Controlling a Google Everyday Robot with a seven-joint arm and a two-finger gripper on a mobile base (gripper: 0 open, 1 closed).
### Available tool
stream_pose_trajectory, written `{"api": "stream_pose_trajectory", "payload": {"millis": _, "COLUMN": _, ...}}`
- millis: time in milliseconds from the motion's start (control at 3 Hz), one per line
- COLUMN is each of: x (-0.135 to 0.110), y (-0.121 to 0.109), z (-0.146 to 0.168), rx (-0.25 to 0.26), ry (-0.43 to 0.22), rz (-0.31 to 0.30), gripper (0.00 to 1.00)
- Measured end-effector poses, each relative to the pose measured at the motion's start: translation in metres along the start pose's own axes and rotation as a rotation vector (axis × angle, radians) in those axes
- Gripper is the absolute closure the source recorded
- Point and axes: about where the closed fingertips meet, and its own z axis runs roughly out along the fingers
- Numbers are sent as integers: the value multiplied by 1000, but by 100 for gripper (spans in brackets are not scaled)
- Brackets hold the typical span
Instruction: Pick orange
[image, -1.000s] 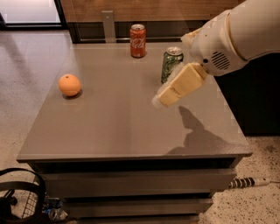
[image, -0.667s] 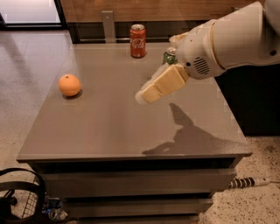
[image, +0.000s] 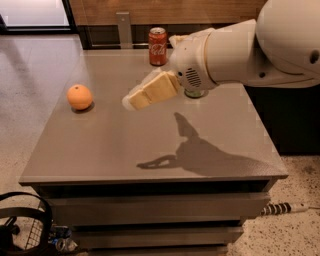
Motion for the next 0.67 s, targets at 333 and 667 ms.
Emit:
{"api": "stream_pose_trajectory", "payload": {"millis": 333, "x": 0, "y": 1, "z": -1, "rx": -3, "ry": 4, "rz": -1, "gripper": 0}}
{"api": "stream_pose_trajectory", "payload": {"millis": 667, "x": -1, "y": -5, "z": 30, "rx": -53, "ry": -15, "rz": -3, "gripper": 0}}
